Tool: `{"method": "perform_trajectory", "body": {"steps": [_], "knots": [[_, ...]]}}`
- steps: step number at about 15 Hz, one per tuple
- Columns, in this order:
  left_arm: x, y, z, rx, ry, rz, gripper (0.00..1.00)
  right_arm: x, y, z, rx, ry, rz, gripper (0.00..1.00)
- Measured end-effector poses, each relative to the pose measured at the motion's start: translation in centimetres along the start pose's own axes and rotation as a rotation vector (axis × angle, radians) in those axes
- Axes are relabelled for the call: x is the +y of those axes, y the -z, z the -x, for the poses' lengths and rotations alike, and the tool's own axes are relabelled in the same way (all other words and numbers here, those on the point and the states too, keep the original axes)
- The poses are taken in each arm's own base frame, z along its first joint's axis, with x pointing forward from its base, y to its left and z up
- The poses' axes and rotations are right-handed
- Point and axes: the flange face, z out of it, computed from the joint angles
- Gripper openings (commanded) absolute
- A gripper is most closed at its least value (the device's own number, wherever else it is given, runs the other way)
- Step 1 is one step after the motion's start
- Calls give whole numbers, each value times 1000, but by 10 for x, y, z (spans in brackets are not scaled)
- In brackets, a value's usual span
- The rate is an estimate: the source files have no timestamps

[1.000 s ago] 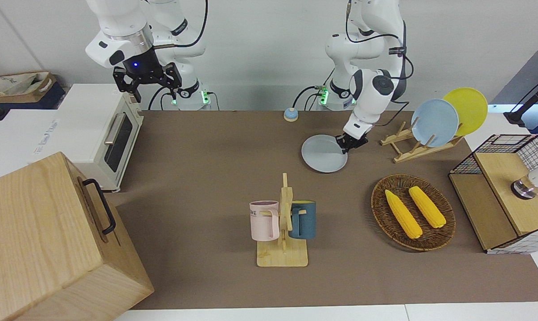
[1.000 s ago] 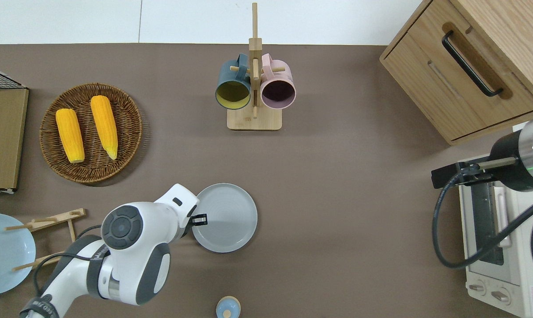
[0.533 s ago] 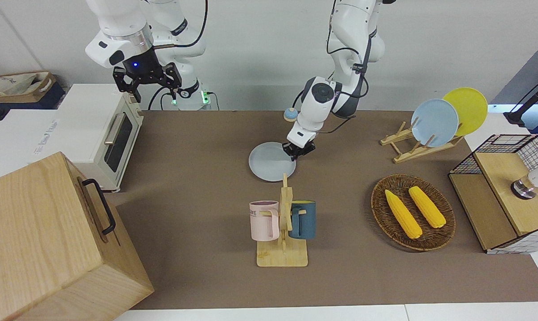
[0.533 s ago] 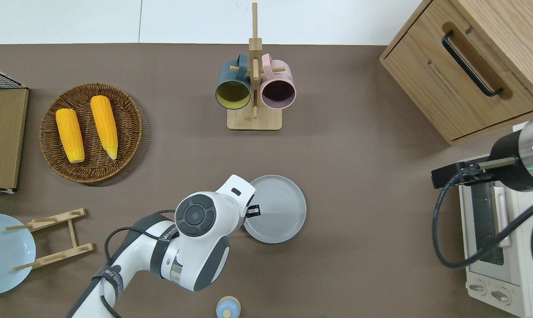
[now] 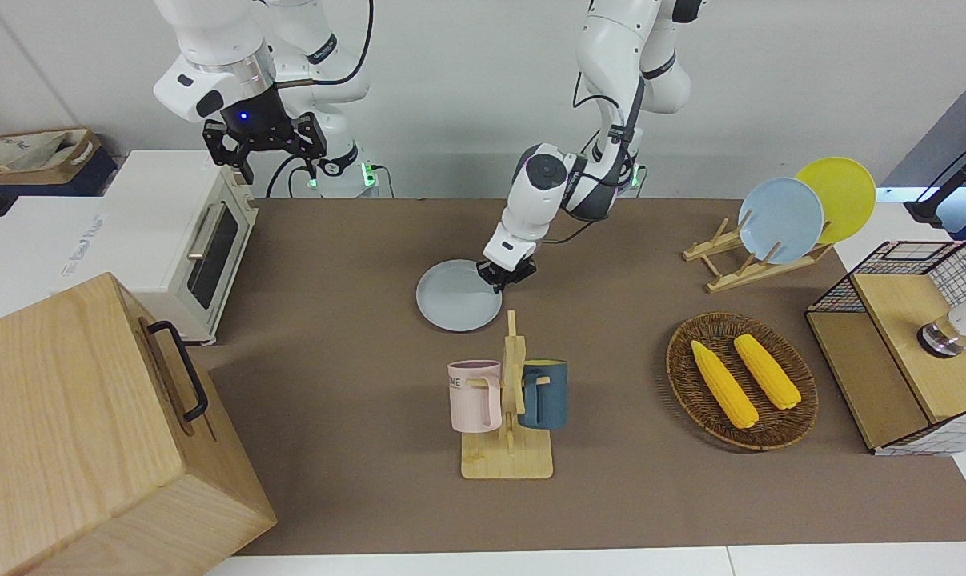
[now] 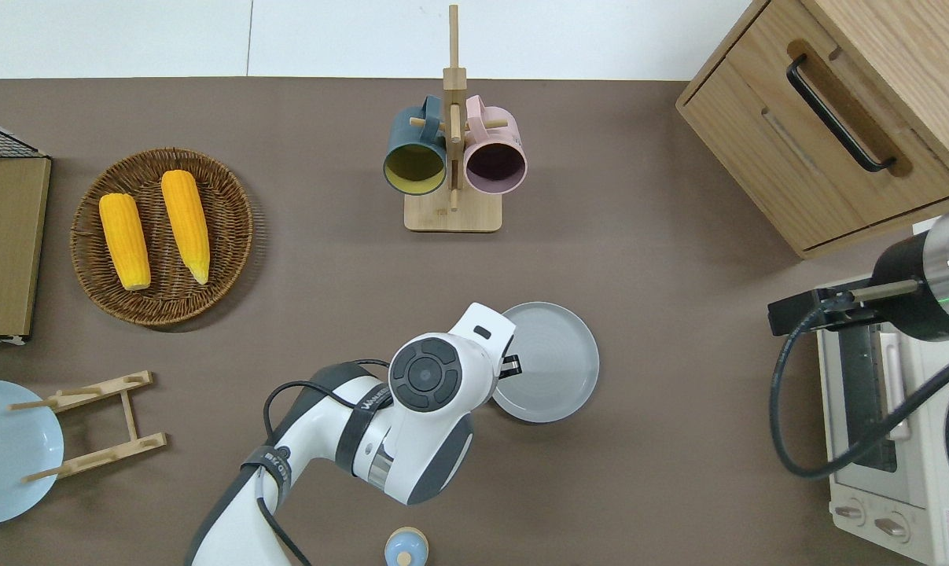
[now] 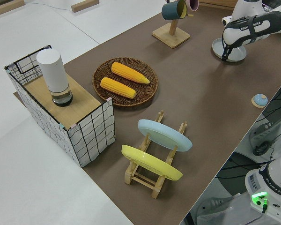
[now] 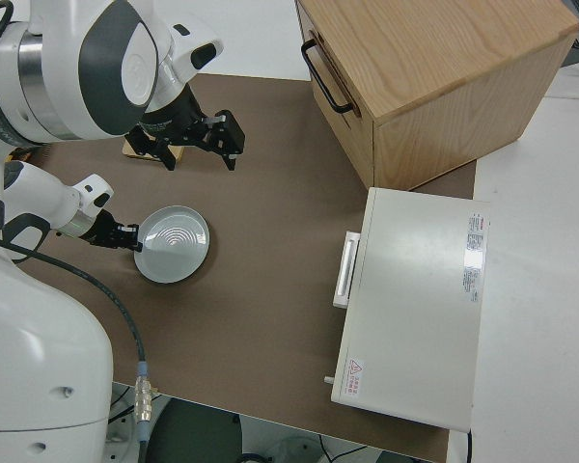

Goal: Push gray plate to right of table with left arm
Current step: 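Push the gray plate with the left gripper toward the right arm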

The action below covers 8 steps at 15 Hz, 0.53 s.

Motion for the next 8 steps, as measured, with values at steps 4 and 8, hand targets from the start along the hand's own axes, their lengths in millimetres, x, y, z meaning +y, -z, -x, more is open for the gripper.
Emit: {"method": "perform_trajectory", "body": {"steps": [4,8], "knots": [[19,-5,6,-2,11,10,0,0,0,0,0,0,0,983],[20,-5,6,-2,12,11,0,0,0,0,0,0,0,983]]}}
